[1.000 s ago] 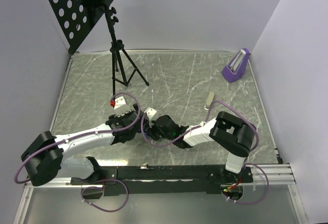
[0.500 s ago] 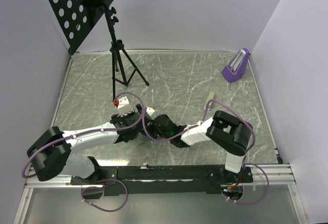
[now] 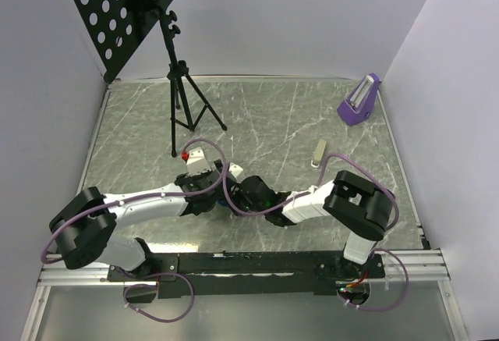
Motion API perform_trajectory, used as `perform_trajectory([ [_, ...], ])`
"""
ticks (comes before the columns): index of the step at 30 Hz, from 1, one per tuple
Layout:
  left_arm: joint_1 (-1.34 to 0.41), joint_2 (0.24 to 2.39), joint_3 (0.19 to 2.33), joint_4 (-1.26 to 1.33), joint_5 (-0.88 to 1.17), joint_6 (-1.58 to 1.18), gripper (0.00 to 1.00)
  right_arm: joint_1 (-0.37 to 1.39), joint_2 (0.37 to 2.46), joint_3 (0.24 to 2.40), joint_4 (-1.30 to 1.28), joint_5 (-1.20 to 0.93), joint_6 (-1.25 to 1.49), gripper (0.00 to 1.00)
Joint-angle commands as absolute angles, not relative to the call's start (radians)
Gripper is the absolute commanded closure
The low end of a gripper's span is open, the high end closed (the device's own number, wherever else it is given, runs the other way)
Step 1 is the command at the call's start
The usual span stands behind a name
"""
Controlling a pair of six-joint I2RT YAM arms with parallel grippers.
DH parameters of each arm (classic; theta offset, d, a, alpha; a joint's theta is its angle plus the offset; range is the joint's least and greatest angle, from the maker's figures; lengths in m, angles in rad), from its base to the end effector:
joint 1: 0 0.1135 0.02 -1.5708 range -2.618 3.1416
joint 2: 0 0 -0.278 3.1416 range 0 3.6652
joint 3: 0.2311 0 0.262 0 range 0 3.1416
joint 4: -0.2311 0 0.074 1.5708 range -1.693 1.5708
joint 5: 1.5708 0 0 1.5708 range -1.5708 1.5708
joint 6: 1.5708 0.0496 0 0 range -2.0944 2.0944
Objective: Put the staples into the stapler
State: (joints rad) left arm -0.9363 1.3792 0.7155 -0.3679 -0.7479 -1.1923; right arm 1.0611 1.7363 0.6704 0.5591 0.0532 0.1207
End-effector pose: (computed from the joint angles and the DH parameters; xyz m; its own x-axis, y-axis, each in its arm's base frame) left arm 0.1822 -0.1907 0.1819 -0.5443 -0.4098 -0.7320 -0.3310 0.9067 -0.2614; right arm 0.1729 0.3040 0.1336 -0.3373 -0.3570 -0.8711 -0.8143 0.5750 0.0796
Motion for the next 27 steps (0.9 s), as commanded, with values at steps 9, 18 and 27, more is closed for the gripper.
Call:
perform_trajectory([
  [9,-0.956,1.437,0.755,-0.434,-0.683,-1.170,0.01,1.080,1.526,0.574,0.459,0.084,0.167,0.49],
  [18,-0.937,1.306,0.825,-0.448,-0.684,-1.129,0.01,1.078,1.384,0.569,0.330,0.106,0.218,0.48],
  [27,-0.683,1.004,0.767,-0.457,-0.546,-1.042,0.01,1.071,1.374,0.696,0.192,0.009,0.160,0.47],
])
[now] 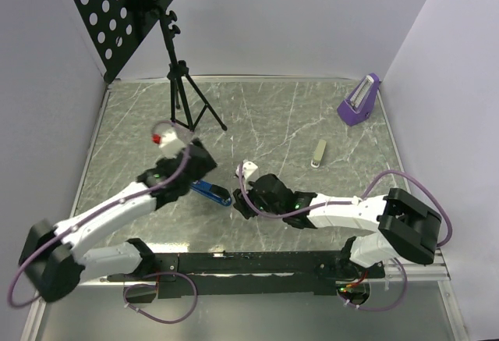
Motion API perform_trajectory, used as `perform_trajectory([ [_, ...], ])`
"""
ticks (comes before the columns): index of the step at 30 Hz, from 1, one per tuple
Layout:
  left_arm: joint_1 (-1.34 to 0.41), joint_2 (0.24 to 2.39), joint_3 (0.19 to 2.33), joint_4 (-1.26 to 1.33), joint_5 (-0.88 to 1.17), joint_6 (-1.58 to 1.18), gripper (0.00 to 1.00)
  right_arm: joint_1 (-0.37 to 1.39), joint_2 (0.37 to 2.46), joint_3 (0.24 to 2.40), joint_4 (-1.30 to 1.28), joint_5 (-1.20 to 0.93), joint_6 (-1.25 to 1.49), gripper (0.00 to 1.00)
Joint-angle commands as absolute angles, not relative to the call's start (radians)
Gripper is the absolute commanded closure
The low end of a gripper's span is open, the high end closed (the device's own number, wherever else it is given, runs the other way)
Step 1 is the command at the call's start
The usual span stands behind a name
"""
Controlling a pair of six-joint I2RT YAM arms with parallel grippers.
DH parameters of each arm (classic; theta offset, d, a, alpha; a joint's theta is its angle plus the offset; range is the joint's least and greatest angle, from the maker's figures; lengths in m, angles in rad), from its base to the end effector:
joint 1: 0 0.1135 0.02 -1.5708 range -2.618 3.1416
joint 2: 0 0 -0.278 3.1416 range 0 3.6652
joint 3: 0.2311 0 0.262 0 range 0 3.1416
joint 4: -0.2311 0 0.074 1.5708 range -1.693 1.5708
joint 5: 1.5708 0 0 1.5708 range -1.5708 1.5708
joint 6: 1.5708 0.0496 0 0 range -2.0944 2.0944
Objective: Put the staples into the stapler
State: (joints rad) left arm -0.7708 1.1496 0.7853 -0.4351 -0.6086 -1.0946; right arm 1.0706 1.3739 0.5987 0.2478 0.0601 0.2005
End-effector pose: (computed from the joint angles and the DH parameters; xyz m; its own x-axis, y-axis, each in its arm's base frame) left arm 0.1962 -0.1510 0.2502 -0.4897 -0.5409 -0.6839 -0.3261 0.8410 -0.4317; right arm 0.1448 0.2588 0.1883 -0.4060 -0.3284 -0.8528 -0.7859 0.6017 0.1425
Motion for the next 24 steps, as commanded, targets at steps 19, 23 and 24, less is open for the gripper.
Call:
perform_trajectory([
  [19,-0.617,0.471,0.755,-0.528,-0.890,-0.739,0.01,1.066,1.736,1.091,-0.031,-0.008,-0.077,0.40],
  [23,-0.618,0.466,0.735,-0.508,-0.900,-0.732,0.01,1.065,1.753,1.095,-0.035,-0.014,-0.081,0.50],
  [24,-0.618,0.468,0.735,-0.506,-0.900,-0.726,0.01,1.066,1.755,1.092,-0.034,-0.014,-0.080,0.53],
])
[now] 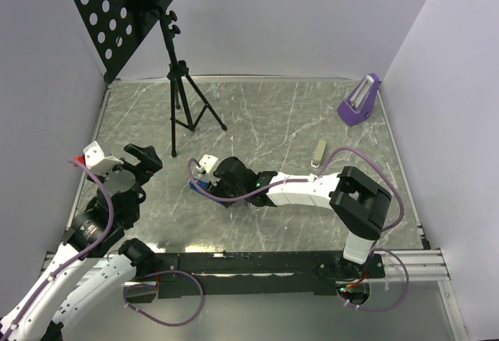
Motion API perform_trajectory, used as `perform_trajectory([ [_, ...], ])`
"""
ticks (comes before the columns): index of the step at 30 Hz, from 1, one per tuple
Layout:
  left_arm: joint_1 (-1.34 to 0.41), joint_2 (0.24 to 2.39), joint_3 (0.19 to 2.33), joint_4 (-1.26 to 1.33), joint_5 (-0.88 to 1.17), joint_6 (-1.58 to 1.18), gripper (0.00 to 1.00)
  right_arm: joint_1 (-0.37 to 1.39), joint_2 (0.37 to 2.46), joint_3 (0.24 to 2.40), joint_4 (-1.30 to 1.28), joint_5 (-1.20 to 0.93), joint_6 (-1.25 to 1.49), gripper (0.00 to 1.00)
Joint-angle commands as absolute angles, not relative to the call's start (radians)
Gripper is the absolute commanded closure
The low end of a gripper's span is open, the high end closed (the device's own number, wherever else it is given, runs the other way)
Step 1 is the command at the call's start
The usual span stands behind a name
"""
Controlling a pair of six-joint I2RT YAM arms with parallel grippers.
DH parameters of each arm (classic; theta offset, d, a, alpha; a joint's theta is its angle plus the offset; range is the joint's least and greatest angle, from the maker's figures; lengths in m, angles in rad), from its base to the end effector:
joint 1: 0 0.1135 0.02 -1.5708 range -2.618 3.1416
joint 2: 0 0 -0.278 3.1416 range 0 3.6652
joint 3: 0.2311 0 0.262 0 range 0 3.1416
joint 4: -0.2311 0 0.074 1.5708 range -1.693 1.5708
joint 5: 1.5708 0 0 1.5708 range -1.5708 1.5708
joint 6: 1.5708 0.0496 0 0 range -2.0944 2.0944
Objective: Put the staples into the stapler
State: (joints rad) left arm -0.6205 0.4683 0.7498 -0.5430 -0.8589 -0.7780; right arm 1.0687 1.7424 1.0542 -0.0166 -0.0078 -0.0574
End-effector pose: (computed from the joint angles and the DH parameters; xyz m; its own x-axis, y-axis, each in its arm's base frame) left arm 0.1057 -0.0294 0.3400 0.0012 -0.5644 -0.8255 -0.3009 0.7870 -0.5386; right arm 0.1906 0.3479 0.1917 -0.2608 -0.5943 -0.7608 -0.8958 0.4427 -0.0387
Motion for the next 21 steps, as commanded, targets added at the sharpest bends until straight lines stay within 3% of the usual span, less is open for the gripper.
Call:
perform_trajectory([
  [1,-0.617,0.471,0.735,-0.505,-0.903,-0.723,0.01,1.066,1.761,1.089,-0.031,-0.012,-0.078,0.54],
  [4,-0.614,0.483,0.739,-0.505,-0.910,-0.713,0.01,1.066,1.781,1.074,-0.018,-0.015,-0.081,0.69],
  [5,-0.609,0.488,0.739,-0.505,-0.908,-0.712,0.01,1.066,1.787,1.059,-0.011,-0.018,-0.080,0.85],
  [7,-0.598,0.489,0.738,-0.499,-0.899,-0.707,0.01,1.065,1.810,1.043,-0.005,-0.025,-0.072,0.99],
  [21,-0.473,0.485,0.718,-0.437,-0.770,-0.672,0.01,1.055,1.945,0.971,0.020,-0.071,-0.003,1.00],
])
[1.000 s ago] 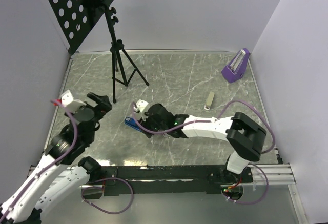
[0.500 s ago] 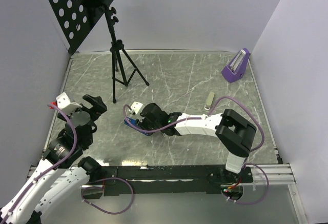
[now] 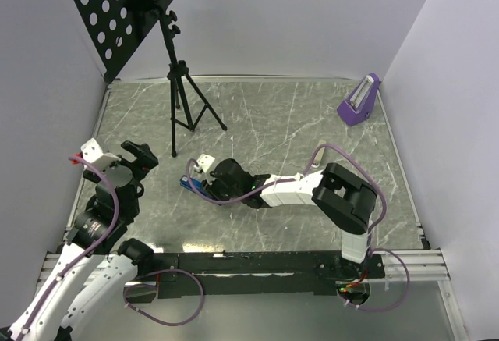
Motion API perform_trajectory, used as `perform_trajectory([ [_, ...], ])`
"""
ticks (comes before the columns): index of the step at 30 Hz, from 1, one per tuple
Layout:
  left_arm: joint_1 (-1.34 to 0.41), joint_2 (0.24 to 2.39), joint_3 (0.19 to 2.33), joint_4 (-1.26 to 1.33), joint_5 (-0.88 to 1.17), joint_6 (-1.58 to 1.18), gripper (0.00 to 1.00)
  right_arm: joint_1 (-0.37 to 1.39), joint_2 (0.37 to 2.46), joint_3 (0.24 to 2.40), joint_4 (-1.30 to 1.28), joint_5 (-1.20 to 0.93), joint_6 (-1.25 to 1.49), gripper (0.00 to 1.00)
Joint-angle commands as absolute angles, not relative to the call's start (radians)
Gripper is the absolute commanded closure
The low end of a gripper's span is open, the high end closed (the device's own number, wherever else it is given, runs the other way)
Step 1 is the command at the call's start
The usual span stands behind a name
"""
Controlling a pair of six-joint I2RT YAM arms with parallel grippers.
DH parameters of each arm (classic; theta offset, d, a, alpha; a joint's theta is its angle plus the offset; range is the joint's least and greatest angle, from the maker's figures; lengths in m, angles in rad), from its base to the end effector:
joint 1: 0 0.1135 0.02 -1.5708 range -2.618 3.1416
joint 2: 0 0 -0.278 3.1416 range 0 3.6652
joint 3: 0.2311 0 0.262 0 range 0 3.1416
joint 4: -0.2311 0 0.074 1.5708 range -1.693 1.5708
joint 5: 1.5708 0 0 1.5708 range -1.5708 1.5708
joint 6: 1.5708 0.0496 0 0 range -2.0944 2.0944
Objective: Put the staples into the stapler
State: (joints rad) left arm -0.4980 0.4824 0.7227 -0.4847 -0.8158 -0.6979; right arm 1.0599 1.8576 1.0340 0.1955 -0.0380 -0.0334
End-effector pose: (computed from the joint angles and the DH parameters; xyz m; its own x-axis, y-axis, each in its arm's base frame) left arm 0.1156 -0.0217 0.3353 0.0257 -0.5152 -0.8567 -0.3614 0.7942 -0.4885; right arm 0.2017 0.3638 0.1612 -0.2576 -0.5277 -0.8094 -0.8958 0.4444 -0.0047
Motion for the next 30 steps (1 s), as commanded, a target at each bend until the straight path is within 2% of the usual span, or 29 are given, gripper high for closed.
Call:
perform_trajectory([
  [1,-0.468,0.485,0.716,-0.430,-0.761,-0.672,0.01,1.054,1.934,0.979,0.017,-0.064,-0.003,1.00],
  [5,-0.428,0.488,0.713,-0.419,-0.729,-0.670,0.01,1.055,1.859,1.031,-0.028,-0.002,0.028,1.00],
  [14,-0.368,0.499,0.707,-0.400,-0.652,-0.670,0.01,1.008,1.786,1.129,-0.129,0.285,0.110,1.00],
  [26,-0.301,0.502,0.698,-0.376,-0.563,-0.664,0.01,0.724,1.832,1.152,-0.198,0.449,0.273,1.00],
  [30,-0.295,0.497,0.696,-0.373,-0.560,-0.663,0.01,0.629,1.888,1.245,-0.273,0.463,0.298,1.00],
])
